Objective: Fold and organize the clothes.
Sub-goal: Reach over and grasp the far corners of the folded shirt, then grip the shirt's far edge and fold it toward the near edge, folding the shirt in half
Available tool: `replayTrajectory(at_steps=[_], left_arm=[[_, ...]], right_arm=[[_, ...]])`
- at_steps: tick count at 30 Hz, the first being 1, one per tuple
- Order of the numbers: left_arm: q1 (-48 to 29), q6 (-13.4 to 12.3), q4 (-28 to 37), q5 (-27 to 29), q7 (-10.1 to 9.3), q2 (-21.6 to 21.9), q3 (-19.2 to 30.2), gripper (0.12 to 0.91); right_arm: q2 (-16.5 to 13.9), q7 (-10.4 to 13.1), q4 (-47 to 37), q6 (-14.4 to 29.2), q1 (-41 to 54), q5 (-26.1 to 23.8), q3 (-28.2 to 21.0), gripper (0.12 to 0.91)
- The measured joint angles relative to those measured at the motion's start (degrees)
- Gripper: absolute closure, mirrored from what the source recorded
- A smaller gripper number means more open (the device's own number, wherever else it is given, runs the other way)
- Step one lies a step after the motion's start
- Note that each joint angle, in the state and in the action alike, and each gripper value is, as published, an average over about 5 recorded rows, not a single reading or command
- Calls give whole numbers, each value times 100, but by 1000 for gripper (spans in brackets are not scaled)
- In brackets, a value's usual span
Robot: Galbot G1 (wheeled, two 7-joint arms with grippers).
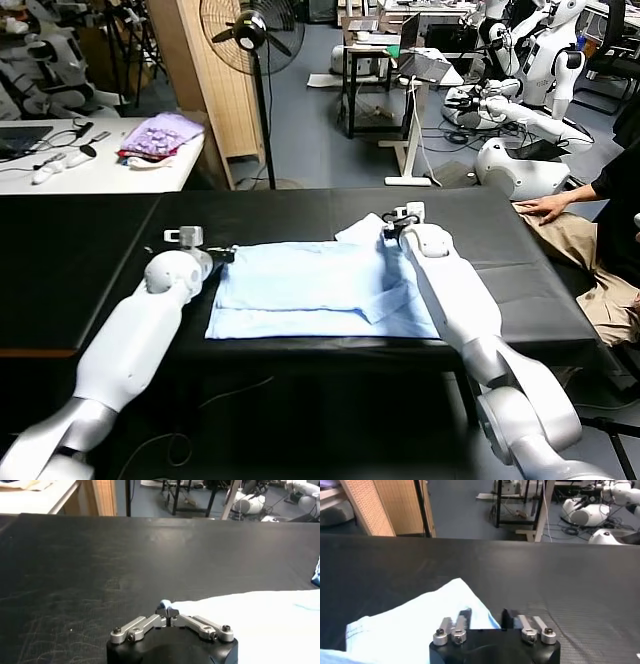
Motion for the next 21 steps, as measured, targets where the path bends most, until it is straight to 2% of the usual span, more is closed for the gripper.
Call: replayTrajectory(at_steps=[6, 12, 15, 21], left_arm=[[108, -85, -214, -8, -55, 23, -118, 901], [345, -126, -664, -113, -194, 155, -294, 901], [516, -116, -995, -213, -284, 252, -379, 901], [947, -97, -1814, -302, -424, 525, -513, 901]], right_arm=[[-160, -85, 419, 347, -236, 257, 12, 903], [-461, -117, 1391, 305, -633, 828, 47, 903], [-657, 10, 1970, 91, -864, 1094, 72, 903], [-1194, 437, 3134, -492, -1382, 1522, 133, 903]])
